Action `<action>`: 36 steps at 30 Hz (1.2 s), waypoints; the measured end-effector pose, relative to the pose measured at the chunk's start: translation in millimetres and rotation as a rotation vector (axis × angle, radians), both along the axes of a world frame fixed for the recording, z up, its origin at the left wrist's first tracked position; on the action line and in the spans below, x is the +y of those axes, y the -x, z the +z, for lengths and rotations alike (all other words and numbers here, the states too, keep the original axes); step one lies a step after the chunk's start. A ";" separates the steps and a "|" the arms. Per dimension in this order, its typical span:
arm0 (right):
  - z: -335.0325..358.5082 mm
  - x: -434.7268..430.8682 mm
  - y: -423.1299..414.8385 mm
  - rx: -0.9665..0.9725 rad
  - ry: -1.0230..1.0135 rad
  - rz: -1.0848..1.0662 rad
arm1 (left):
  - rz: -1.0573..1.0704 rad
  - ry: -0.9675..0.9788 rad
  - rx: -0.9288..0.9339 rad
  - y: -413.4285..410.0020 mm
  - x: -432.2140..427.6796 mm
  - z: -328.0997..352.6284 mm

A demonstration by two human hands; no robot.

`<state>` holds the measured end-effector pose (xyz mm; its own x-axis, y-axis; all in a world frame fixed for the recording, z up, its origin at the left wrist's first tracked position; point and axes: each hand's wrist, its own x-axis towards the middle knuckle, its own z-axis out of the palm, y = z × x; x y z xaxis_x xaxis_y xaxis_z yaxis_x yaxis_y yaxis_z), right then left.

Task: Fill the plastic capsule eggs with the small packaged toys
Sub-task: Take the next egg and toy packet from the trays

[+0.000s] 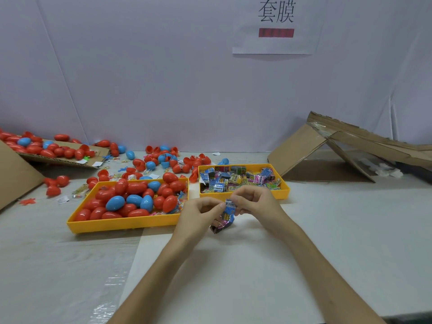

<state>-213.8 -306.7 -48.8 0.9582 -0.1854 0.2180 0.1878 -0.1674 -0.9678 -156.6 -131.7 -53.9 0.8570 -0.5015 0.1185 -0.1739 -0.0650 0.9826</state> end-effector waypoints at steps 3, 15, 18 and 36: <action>1.7 0.9 0.2 0.004 -0.074 -0.008 | 0.043 0.036 0.038 -0.1 -1.0 -0.3; -6.2 2.7 -2.5 0.031 -0.046 0.054 | 0.050 0.154 0.126 1.5 2.8 4.4; -7.3 2.7 -4.0 0.040 -0.087 0.033 | 0.070 0.181 0.134 1.9 3.7 5.4; -2.0 4.8 -3.9 0.107 -0.371 0.147 | 0.258 0.052 -0.312 3.5 0.9 -0.8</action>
<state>-210.0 -301.9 -50.8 0.9939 -0.0924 0.0598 0.0787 0.2176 -0.9729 -160.1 -130.8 -54.7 0.8729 -0.2610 0.4122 -0.4486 -0.0972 0.8884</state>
